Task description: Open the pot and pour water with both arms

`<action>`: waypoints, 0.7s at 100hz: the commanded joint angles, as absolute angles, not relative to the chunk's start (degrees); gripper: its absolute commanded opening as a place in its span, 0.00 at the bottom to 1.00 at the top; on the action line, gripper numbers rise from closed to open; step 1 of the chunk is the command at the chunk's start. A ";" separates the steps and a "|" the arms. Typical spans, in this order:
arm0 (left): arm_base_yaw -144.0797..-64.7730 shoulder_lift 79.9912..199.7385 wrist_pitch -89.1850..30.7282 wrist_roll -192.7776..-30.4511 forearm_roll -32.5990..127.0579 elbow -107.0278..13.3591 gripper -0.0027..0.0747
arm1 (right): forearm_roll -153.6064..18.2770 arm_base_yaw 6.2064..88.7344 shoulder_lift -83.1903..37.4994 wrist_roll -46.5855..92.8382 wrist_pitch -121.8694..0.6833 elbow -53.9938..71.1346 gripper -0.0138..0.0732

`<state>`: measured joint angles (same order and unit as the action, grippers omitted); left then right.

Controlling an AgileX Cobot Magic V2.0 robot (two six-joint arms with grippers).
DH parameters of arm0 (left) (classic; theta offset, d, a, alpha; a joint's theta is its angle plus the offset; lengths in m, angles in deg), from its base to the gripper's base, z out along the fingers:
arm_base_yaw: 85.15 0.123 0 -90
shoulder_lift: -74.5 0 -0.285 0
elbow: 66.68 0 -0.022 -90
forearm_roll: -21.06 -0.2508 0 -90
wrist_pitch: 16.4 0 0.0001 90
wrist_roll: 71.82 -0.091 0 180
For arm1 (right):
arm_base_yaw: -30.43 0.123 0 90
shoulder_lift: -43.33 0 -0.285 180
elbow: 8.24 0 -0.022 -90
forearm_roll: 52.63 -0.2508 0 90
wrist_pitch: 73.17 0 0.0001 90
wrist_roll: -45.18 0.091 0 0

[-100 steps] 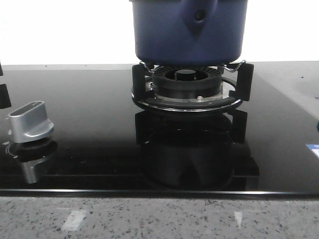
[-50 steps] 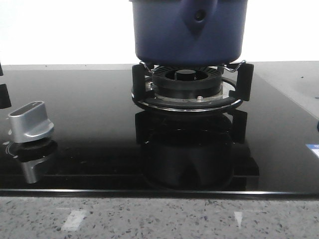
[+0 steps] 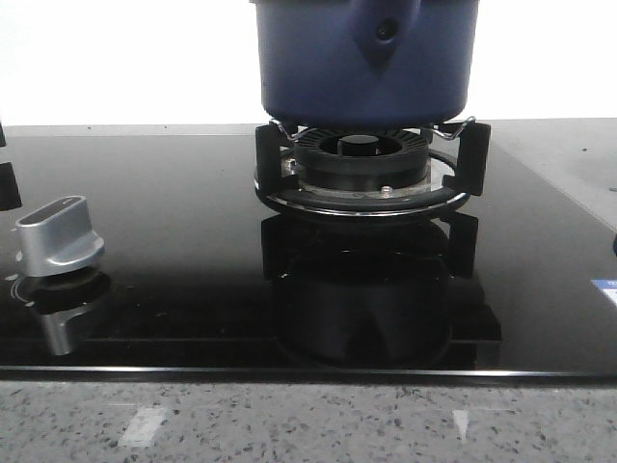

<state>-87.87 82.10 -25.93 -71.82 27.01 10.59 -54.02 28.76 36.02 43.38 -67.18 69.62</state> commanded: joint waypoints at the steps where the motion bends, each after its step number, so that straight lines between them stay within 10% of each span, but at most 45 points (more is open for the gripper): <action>1: -87.98 80.47 -21.43 -71.09 27.10 12.38 0.01 | -53.51 28.32 37.29 43.06 -73.17 71.06 0.08; 70: -87.98 80.47 -17.42 -71.09 53.84 12.38 0.01 | -79.70 28.32 37.29 43.06 -75.59 71.06 0.08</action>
